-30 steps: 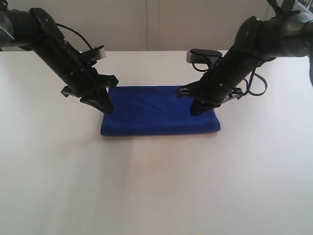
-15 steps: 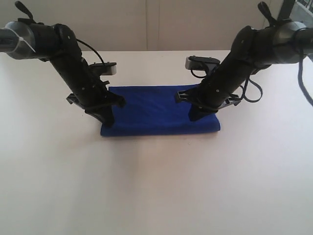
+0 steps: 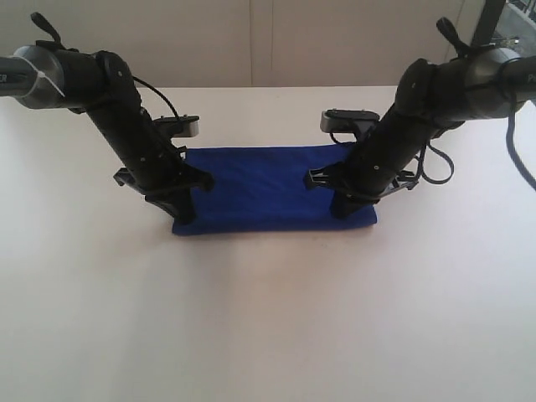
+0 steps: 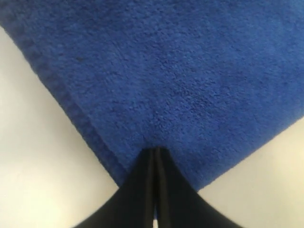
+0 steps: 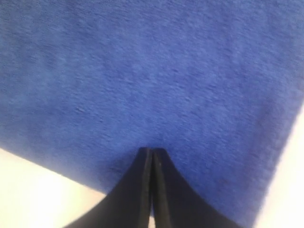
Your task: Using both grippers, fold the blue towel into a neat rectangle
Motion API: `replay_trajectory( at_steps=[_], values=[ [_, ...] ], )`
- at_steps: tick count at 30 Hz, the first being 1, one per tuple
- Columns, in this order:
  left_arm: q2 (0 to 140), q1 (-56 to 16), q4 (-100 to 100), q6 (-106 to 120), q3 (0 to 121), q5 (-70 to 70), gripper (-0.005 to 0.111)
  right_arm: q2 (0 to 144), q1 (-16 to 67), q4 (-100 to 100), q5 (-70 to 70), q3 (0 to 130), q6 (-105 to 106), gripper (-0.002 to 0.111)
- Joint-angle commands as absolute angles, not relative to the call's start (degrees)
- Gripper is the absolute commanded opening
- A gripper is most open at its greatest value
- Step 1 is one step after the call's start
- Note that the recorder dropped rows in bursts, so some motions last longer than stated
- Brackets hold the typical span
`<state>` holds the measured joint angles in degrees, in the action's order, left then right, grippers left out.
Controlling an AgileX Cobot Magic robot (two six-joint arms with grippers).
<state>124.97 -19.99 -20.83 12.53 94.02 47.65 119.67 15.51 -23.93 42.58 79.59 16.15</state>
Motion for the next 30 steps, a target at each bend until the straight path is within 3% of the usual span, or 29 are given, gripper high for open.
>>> replay_trajectory(
  at_steps=[1, 12, 30],
  values=[
    [125.49, -20.19, -20.53, 12.66, 93.70, 49.18, 0.000, 119.60, 15.24, -15.25, 42.35, 79.30, 9.78, 0.000],
    [125.49, -20.19, -19.36, 12.78, 93.70, 49.18, 0.000, 119.60, 15.24, -1.32, 45.12, 79.30, 0.89, 0.000],
    [125.49, -20.19, -18.86, 12.78, 93.70, 49.18, 0.000, 119.60, 15.34, 4.05, 47.49, 79.27, 0.78, 0.000]
  ],
)
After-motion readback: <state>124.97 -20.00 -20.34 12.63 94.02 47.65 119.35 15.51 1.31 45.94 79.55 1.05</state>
